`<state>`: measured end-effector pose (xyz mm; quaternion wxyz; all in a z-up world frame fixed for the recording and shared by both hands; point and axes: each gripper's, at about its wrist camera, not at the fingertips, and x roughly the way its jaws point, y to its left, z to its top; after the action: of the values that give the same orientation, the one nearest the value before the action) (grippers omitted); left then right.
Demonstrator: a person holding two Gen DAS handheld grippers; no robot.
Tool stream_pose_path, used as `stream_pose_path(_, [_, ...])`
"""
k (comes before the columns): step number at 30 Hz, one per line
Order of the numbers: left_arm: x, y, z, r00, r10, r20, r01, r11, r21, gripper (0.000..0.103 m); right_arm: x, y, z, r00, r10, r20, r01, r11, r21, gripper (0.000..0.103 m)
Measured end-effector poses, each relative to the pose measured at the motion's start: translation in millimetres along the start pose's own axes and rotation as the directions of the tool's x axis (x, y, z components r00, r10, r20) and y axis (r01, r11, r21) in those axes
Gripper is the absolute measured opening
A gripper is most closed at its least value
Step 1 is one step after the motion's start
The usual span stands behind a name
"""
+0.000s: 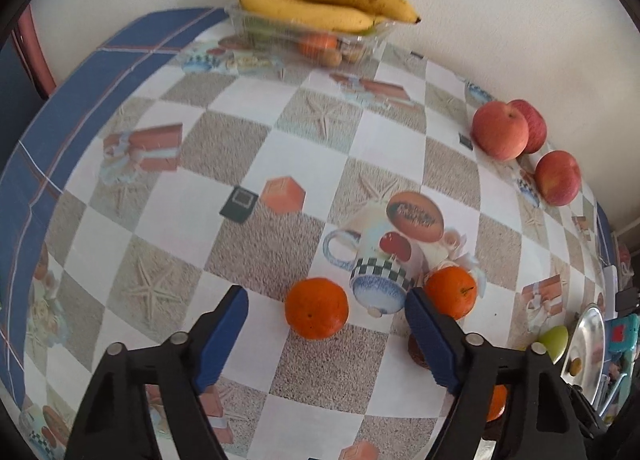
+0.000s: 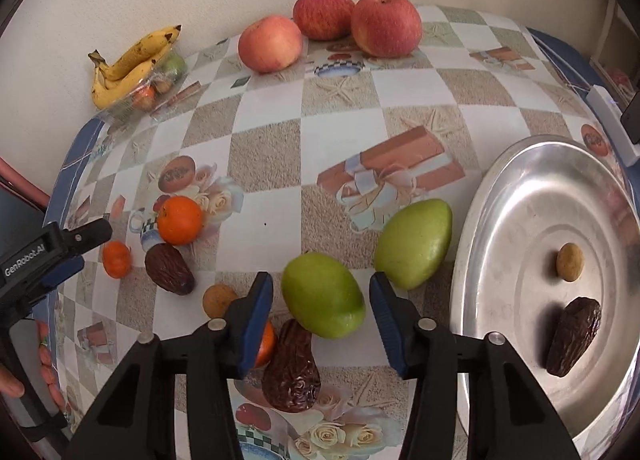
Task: Organize fruits
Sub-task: 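Grasp a green pear with the right gripper while the left gripper grasps an orange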
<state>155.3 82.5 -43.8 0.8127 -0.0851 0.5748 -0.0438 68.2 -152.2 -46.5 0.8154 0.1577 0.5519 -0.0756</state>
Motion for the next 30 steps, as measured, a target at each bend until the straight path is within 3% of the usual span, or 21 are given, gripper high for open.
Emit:
stream_pose_path(3, [9.1, 1.7, -3.5, 0.999, -0.016, -0.033, 0.015, 1.000, -0.018, 0.067, 4.0, 0.0, -2.2, 1.000, -0.008, -0.010, 0.008, 1.000, -0.001, 0.051])
stream_pose_path(5, [11.8, 4.4, -4.4, 0.999, -0.027, -0.047, 0.025, 0.999, -0.040, 0.044, 5.1, -1.1, -3.2, 1.000, -0.001, -0.015, 0.001, 1.000, 0.006, 0.047])
stream_pose_path(6, [11.6, 5.7, -4.5, 0.998, -0.026, -0.050, 0.023, 0.999, -0.046, 0.038, 4.4, -1.8, -3.3, 1.000, 0.002, -0.013, -0.002, 1.000, 0.011, 0.047])
stream_pose_path(22, [-42.2, 0.4, 7.3, 0.992, -0.093, 0.086, 0.098, 0.994, -0.053, 0.038, -43.2, -9.8, 6.1, 0.991, 0.083, 0.101, -0.091, 0.993, 0.073, 0.047])
stream_pose_path(30, [-56.2, -16.8, 2.8, 0.987, -0.128, 0.101, 0.131, 0.991, -0.020, 0.038, -53.1, -24.3, 6.2, 0.990, 0.074, 0.116, -0.086, 0.991, 0.101, 0.047])
